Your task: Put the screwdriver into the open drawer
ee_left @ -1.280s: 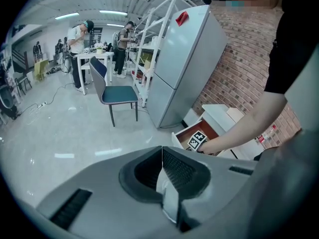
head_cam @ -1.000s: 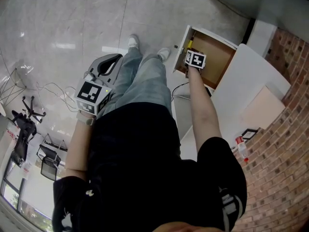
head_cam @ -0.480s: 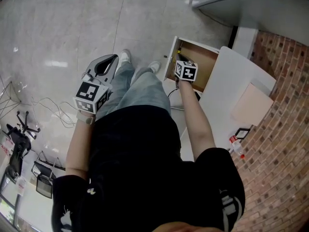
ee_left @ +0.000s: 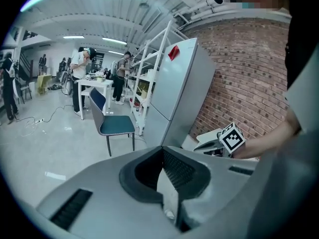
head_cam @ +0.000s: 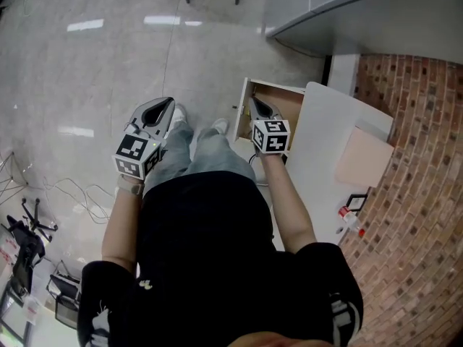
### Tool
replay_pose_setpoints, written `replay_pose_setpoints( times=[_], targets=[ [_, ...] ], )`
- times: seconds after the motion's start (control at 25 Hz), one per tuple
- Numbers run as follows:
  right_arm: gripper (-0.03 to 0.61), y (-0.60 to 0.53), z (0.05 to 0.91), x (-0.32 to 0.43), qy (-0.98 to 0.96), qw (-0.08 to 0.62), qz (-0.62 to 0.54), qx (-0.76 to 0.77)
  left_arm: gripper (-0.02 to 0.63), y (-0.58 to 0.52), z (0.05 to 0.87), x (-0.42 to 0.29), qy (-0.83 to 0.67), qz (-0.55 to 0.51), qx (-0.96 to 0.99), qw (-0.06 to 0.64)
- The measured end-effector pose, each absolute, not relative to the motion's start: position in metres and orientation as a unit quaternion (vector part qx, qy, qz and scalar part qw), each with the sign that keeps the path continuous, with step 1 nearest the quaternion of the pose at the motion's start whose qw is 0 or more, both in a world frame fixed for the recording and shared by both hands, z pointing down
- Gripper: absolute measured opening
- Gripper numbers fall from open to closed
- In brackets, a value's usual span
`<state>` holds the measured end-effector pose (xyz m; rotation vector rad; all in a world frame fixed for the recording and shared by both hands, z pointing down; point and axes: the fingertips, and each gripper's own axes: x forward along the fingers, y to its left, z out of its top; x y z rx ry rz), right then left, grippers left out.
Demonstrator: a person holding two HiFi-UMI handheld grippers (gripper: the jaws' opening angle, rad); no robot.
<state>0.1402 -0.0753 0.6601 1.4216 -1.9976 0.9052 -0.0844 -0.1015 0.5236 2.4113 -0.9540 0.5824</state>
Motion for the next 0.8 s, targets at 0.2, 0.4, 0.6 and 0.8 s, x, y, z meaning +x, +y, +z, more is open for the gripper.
replay_pose_setpoints(
  times=[0.2,0.4,0.6,0.8],
  targets=[
    [0.009,-0.074,0.592,0.138,-0.759,0.229,0.298,0.531,0.003,-0.101,0.503,-0.076,-0.333,0.195,0.893,0.232],
    [0.009,-0.078,0.525,0.147,-0.775,0.205,0.238,0.548,0.003,-0.107,0.47,-0.053,-0.311,0.167,0.912,0.209],
    [0.009,-0.081,0.461,0.151,-0.783,0.167,0.202,0.564,0.003,-0.117,0.428,-0.037,-0.3,0.133,0.927,0.18],
    [0.009,-0.087,0.404,0.156,-0.787,0.125,0.17,0.579,0.003,-0.13,0.385,-0.021,-0.282,0.103,0.942,0.149]
  ],
)
